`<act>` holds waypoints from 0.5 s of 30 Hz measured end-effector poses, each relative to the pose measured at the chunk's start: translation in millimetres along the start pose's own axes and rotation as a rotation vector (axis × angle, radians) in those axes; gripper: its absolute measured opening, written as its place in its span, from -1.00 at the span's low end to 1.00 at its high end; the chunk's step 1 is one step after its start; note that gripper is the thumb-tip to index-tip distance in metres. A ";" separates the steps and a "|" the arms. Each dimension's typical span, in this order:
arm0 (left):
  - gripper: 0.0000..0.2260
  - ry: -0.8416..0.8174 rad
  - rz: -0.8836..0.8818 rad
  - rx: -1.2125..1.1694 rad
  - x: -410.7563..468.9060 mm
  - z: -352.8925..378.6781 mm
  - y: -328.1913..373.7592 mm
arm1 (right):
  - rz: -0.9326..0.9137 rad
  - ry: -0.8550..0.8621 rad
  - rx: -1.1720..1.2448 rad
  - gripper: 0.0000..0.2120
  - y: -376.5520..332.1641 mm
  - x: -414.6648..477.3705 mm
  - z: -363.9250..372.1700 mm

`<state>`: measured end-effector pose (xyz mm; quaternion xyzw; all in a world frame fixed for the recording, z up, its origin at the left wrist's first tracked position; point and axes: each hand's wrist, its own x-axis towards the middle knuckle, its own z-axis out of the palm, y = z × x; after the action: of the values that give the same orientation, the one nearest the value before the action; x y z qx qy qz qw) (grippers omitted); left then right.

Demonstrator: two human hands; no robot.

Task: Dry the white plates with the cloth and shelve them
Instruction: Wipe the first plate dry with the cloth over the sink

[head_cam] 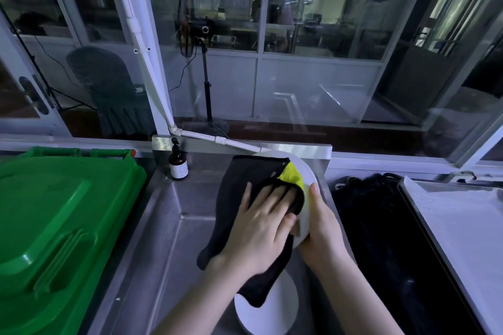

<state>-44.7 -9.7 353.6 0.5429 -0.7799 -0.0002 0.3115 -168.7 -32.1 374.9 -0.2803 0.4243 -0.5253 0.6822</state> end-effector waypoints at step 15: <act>-0.53 0.240 -0.296 -0.259 -22.3 5.0 -24.7 | -0.042 0.116 -0.067 -0.48 -12.7 3.2 -11.3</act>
<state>-21.5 -2.7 330.4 0.6030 -0.6425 -0.0815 0.4658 -184.4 -38.1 379.1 -0.2810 0.4742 -0.5406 0.6356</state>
